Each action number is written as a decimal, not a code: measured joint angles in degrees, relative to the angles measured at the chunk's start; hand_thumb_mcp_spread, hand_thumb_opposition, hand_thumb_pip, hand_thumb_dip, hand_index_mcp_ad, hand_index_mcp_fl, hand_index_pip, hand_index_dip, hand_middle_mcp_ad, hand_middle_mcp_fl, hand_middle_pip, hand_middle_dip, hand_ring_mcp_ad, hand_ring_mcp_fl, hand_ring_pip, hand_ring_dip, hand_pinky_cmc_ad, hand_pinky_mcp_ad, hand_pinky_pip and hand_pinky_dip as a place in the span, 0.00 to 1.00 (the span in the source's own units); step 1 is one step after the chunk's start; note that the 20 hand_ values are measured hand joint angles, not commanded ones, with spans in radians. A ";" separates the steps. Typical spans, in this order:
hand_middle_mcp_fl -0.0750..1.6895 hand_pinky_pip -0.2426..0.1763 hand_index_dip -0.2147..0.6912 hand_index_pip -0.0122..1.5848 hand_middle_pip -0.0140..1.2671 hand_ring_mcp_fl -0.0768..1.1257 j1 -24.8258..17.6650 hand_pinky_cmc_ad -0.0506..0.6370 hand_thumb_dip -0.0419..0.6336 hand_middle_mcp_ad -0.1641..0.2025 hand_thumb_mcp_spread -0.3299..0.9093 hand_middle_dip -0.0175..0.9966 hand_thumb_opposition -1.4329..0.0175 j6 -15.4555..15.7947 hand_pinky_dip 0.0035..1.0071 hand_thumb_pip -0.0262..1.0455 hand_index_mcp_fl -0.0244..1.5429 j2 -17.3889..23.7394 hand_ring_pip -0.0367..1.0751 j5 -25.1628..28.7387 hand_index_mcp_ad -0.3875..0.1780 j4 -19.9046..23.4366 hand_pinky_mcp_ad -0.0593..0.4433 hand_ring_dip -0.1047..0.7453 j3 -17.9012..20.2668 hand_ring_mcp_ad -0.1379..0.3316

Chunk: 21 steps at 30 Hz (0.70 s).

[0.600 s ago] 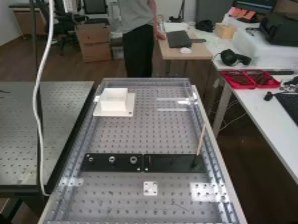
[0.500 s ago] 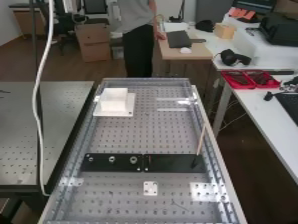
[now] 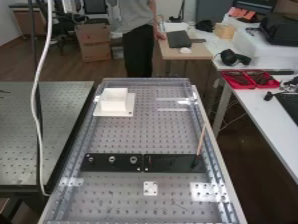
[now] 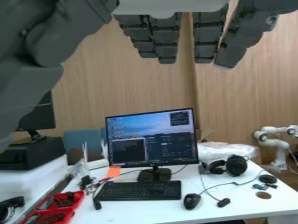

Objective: Grab the pcb board and place it in the clear container

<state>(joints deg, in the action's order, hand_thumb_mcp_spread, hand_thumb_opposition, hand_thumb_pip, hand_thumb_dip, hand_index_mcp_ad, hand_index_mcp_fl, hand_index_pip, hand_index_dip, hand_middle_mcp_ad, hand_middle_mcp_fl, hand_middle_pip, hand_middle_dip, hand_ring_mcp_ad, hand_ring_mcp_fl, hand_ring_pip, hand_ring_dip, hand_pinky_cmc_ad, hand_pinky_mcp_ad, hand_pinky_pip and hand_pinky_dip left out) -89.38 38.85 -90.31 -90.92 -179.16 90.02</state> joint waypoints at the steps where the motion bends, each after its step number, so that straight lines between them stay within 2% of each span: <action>1: 0.05 0.36 0.31 0.05 0.13 0.11 0.01 0.48 0.07 0.82 0.33 0.04 0.46 -0.01 0.31 0.22 0.04 0.00 0.11 0.00 0.91 -0.01 0.54 0.10 0.01 0.81; 4: 0.06 0.33 0.31 0.06 0.13 0.12 -0.01 0.50 0.07 0.87 0.34 0.04 0.44 -0.14 0.32 0.23 0.05 0.03 0.11 -0.03 0.93 0.02 0.56 0.10 0.12 0.83; 9: 0.06 0.32 0.32 0.06 0.13 0.12 -0.12 0.51 0.07 0.88 0.34 0.04 0.43 0.03 0.33 0.24 0.05 -0.01 0.11 0.04 0.95 0.74 0.58 0.11 1.22 0.86; 18: 0.06 0.31 0.33 0.06 0.13 0.12 -0.23 0.50 0.07 0.90 0.34 0.04 0.43 -0.33 0.36 0.27 0.05 -0.01 0.11 1.54 0.96 6.97 0.57 0.10 7.25 0.85; 21: 0.06 0.28 0.37 0.06 0.13 0.12 -0.08 0.50 0.07 0.90 0.34 0.04 0.43 -0.73 0.36 0.29 0.05 0.03 0.11 2.27 0.96 8.90 0.60 0.11 9.18 0.86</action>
<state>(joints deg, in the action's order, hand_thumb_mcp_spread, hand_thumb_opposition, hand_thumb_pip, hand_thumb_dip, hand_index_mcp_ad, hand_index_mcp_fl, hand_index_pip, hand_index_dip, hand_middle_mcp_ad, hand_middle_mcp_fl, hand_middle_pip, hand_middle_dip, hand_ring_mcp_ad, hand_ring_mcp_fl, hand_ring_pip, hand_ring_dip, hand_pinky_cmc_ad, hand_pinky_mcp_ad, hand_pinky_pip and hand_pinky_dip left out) -89.46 38.12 -90.28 -88.65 -170.26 99.20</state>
